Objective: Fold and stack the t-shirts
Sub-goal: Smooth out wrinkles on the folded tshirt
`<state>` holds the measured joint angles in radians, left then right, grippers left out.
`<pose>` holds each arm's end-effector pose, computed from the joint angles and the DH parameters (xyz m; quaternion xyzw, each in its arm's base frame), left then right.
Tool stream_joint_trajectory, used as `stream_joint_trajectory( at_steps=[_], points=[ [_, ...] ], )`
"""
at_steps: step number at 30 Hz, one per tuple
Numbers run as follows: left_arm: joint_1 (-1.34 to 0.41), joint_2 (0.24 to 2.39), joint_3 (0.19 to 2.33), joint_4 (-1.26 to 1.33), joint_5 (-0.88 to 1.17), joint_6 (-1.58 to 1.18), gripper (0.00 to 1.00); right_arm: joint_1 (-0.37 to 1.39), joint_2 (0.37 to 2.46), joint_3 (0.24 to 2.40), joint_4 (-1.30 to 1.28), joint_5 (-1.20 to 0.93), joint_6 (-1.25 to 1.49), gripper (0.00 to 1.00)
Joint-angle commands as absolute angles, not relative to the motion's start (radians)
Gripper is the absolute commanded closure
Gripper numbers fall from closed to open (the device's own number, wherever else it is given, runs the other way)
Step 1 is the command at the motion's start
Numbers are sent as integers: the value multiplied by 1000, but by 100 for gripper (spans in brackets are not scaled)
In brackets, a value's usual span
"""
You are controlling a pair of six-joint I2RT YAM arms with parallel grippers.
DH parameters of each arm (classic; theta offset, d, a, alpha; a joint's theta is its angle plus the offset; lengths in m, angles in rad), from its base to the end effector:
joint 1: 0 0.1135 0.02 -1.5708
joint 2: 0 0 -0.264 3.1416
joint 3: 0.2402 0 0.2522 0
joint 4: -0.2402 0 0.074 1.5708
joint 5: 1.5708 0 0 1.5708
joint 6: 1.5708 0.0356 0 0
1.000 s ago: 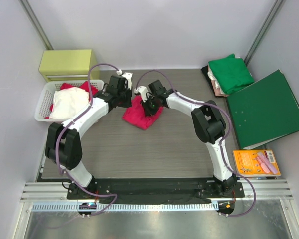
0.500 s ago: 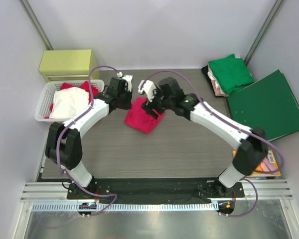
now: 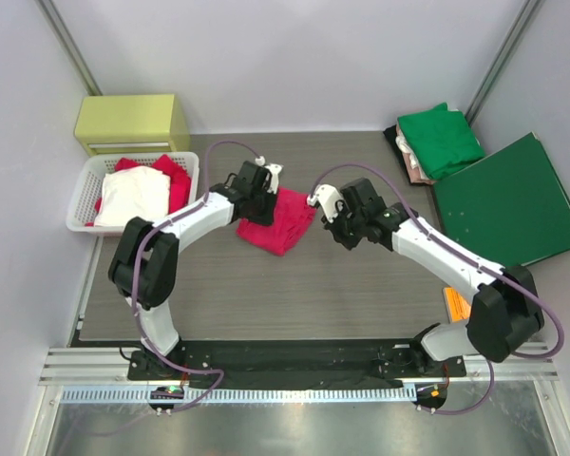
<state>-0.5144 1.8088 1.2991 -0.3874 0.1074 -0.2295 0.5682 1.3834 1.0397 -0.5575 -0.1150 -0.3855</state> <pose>0.3408 -0.1970 0.2174 0.1514 0.9304 -0.1671 0.2891 0.2419 0.1593 0.2611 -0.4496 0.8291 0.0840 0.3217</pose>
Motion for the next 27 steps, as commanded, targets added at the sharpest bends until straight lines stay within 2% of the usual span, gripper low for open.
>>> stream_joint_trajectory(
  at_steps=[1,10,16,27],
  points=[
    [-538,1789,1302,-382,143,-265,100,563,1497,1123,-462,-147,-365,99],
    [-538,1798,1198,-327,144,-275,100,537,1736,1270,-362,-199,-322,99],
    [-538,1916,1261,-353,193,-307,100,537,1845,1357,-331,-245,-302,99],
    [-538,1940,1261,-351,199,-310,100,577,1885,1473,-310,-291,-275,99]
  ],
)
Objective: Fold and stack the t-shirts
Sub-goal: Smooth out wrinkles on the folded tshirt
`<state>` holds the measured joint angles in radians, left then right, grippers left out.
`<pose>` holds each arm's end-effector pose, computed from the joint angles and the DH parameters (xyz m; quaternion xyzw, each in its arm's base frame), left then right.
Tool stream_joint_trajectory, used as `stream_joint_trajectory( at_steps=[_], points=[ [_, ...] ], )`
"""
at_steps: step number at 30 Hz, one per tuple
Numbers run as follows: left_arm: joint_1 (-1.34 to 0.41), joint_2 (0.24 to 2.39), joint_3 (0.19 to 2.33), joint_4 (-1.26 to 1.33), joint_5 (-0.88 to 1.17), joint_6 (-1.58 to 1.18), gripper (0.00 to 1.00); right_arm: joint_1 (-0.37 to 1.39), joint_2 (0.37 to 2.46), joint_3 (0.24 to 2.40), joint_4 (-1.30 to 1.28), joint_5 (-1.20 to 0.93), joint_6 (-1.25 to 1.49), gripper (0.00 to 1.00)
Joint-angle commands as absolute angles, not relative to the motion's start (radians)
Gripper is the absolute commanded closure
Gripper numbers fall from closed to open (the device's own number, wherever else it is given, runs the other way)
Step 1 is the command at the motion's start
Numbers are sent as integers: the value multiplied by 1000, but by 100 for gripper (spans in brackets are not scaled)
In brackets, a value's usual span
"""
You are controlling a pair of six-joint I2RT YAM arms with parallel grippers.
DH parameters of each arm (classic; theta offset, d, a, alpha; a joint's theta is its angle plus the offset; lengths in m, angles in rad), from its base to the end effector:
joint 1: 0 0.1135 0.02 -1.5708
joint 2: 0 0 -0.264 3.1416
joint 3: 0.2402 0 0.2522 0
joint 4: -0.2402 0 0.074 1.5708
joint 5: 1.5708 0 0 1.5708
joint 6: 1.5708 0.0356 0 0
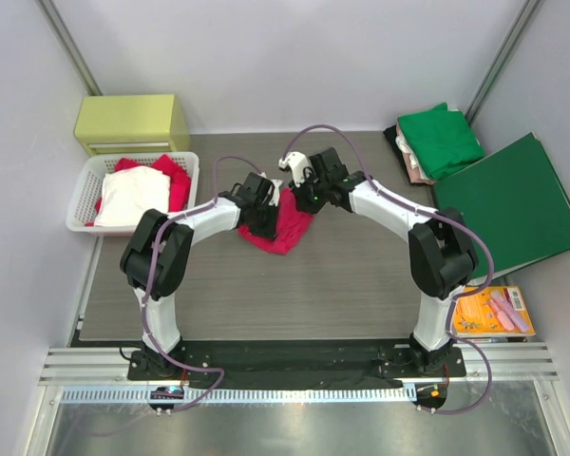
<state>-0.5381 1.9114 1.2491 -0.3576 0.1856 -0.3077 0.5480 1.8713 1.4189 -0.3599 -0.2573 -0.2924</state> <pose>0.3361 -0.2082 0.1661 0.1352 0.9489 -0.1925 0.2104 0.3532 0.2262 0.2338 -0.4192 0.8217 0.1650 0.3490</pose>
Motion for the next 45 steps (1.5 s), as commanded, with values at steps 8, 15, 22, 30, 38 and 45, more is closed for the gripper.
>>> stream_joint_trajectory(
  at_steps=[8,15,22,30,38,45],
  points=[
    [-538,1933,1250,-354,187,-301,100,604,2031,1514,-301,-336,-224,99],
    [-538,1924,1250,-351,187,-304,100,604,1964,1320,-295,-321,-253,99],
    [-538,1945,1267,-354,199,-316,100,597,1796,1155,-290,-316,-258,99],
    [-538,1925,1250,-350,189,-308,100,578,1706,1071,-276,-328,-258,99],
    [-538,1856,1239,-331,121,-270,100,535,1545,1080,-267,-295,-287,99],
    [-538,1709,1244,-316,49,-215,100,499,1539,1043,-252,-311,-291,99]
  ],
)
